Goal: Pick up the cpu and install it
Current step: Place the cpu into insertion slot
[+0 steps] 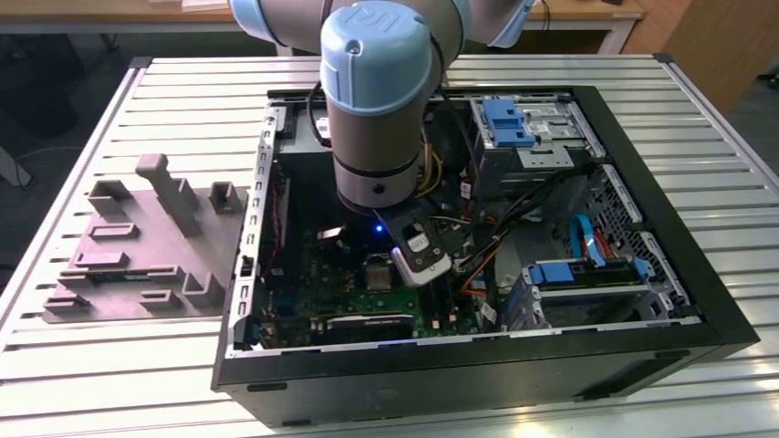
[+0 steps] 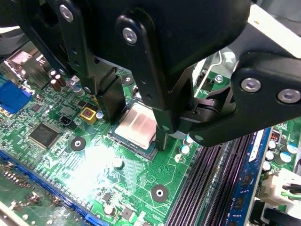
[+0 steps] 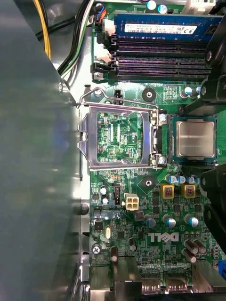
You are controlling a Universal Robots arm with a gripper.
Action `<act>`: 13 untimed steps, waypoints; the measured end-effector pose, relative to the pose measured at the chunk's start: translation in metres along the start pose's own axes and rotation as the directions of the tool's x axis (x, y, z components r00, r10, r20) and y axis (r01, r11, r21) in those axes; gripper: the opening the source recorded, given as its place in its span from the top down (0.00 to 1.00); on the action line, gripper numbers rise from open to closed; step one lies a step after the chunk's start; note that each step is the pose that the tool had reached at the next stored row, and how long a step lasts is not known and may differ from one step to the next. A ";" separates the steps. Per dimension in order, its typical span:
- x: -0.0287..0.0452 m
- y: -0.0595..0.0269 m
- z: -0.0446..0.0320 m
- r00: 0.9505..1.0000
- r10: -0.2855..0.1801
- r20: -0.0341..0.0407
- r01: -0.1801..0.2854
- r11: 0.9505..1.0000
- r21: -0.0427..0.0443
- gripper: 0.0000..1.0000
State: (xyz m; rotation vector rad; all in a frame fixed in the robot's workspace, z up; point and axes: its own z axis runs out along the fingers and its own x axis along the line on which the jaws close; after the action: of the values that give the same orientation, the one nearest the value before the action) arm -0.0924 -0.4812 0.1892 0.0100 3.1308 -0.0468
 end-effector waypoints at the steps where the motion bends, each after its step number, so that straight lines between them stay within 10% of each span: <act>1: 0.0000 0.0000 -0.0003 1.000 -0.001 0.000 0.001 1.000 0.000 0.47; 13: -0.0016 0.0000 -0.0004 1.000 -0.002 -0.001 0.002 1.000 -0.002 0.55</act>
State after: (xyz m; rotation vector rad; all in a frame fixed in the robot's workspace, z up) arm -0.0908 -0.4812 0.1896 0.0065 3.1315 -0.0438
